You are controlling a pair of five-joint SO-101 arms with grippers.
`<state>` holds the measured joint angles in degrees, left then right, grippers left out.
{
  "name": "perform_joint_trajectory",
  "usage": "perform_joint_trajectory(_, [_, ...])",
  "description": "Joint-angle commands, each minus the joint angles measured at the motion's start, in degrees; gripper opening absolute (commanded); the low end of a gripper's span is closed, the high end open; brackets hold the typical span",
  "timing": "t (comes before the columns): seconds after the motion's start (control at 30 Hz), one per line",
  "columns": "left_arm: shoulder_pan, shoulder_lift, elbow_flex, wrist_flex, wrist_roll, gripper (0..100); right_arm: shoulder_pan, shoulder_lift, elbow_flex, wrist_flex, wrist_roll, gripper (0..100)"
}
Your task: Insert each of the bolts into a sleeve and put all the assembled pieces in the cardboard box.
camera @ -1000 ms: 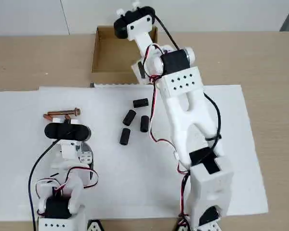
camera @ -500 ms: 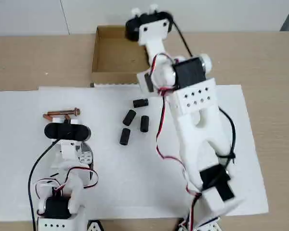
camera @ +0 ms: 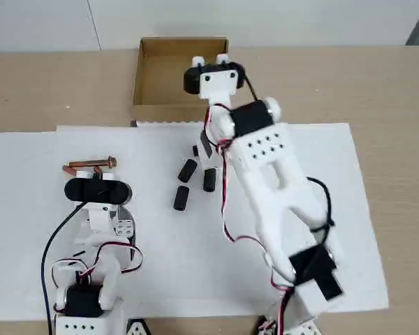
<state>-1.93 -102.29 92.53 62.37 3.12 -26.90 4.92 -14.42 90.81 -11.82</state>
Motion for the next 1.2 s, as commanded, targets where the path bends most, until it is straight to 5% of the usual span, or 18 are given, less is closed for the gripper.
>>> perform_joint_trajectory(0.0, [0.09, -0.35, -0.31, 0.00, -0.26, 1, -0.40, 3.30, -0.18, -2.59, -1.93, 12.1])
perform_joint_trajectory(1.17, [0.09, -0.35, -0.31, 0.00, -0.18, 1, -2.77, 25.98, -0.18, -10.51, -2.11, 10.1])
